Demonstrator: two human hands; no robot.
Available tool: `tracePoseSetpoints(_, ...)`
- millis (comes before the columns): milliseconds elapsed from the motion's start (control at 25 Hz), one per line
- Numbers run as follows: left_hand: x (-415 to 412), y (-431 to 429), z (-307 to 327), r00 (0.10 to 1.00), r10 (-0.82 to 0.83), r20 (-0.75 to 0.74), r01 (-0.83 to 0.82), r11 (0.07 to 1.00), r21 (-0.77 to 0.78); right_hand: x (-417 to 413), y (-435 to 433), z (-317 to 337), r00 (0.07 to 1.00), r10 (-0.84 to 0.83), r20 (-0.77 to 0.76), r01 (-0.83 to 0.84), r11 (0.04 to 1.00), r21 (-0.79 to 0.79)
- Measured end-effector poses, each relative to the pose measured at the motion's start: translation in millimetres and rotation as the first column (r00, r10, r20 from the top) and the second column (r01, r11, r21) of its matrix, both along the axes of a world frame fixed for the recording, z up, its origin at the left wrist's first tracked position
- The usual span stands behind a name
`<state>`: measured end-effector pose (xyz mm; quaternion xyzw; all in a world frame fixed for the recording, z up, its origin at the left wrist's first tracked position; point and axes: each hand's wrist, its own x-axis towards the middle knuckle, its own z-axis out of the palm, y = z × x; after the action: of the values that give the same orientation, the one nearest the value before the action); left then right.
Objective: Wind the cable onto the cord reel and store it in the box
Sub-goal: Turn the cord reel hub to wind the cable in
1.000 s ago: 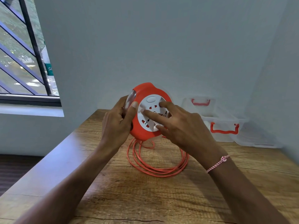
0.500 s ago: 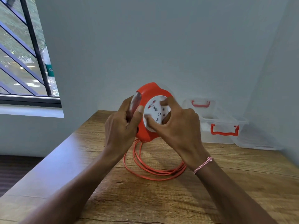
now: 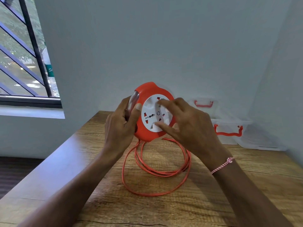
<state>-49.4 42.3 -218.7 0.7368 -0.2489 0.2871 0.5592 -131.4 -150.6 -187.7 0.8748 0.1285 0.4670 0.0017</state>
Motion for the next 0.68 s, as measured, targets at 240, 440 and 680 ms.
tracePoseSetpoints(240, -1, 0, 1, 0.999, -0.051, -0.006, 0.050, 0.999, -0.020, 0, 11, -7, 0.995, -0.035, 0.095, 0.051, 0.985, -0.166)
tracePoseSetpoints(440, -3, -3, -2, 0.998, -0.033, 0.053, 0.033, 0.999, -0.008, 3, 25, -5, 0.995, -0.041, 0.086, 0.021, 0.975, 0.220)
tracePoseSetpoints(680, -2, -7, -7, 0.996, -0.020, 0.083, 0.018, 1.000, 0.023, 8, 35, -1, 0.929, 0.355, -0.107, 0.002, 0.283, 0.959)
